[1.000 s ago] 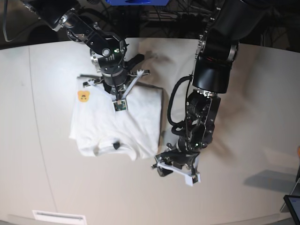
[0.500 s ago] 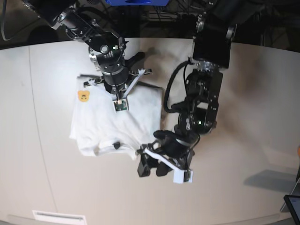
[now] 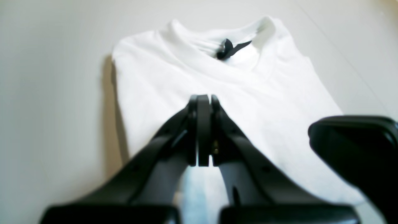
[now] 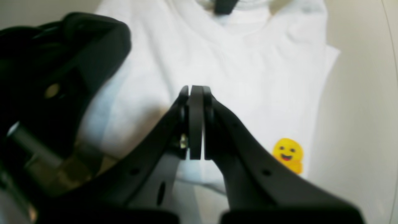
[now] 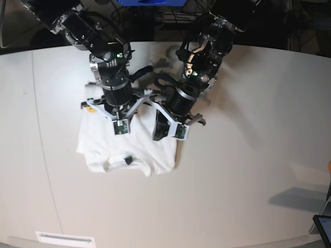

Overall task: Fold the T-shirt properly
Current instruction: 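Grasp the collar edge with both grippers and pull it taut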

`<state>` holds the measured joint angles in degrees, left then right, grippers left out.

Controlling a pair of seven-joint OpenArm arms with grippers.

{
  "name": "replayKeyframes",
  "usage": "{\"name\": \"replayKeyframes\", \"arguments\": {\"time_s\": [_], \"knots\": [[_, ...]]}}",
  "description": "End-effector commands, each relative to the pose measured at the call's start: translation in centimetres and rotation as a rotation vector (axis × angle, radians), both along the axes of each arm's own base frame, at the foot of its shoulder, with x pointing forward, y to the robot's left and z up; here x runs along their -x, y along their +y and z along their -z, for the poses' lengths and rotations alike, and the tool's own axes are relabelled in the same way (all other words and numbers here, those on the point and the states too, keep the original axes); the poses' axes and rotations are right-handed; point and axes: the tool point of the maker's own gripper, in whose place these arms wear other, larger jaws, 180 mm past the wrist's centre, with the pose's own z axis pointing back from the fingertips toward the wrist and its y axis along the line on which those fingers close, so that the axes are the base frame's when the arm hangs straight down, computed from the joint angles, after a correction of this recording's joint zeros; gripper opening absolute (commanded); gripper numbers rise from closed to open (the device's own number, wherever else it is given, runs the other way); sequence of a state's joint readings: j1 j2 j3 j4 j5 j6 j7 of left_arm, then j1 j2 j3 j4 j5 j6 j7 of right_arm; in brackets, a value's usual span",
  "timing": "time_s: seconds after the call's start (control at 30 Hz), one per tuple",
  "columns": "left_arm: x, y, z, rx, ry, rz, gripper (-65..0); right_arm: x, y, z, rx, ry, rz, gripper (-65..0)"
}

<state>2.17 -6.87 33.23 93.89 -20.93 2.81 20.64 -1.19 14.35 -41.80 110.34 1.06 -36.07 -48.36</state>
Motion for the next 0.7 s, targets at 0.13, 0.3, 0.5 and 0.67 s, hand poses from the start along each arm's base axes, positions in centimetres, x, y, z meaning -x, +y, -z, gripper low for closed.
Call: {"name": "replayKeyframes", "arguments": {"time_s": [0.13,0.3,0.5,0.67], "knots": [[0.6,-0.8,3.1,-0.021,0.022,0.024,-65.0,-2.4,-2.9,-1.8,0.027,-0.109,0.069,-64.9],[1.4,-0.3,4.5,-0.036,0.055,0.017,-65.0,-3.0,-6.0,1.7,0.119,-0.089,0.065,-64.9],[1.4,0.6,4.8,-0.056,0.056,0.015,-65.0,-1.5,-7.7,6.0,0.181,-0.031,0.079,-64.9],[0.7,2.1,4.7,-0.092,0.036,0.011,-65.0,-0.6,-8.3,8.0,0.209,-0.005,0.075,-64.9]]}}
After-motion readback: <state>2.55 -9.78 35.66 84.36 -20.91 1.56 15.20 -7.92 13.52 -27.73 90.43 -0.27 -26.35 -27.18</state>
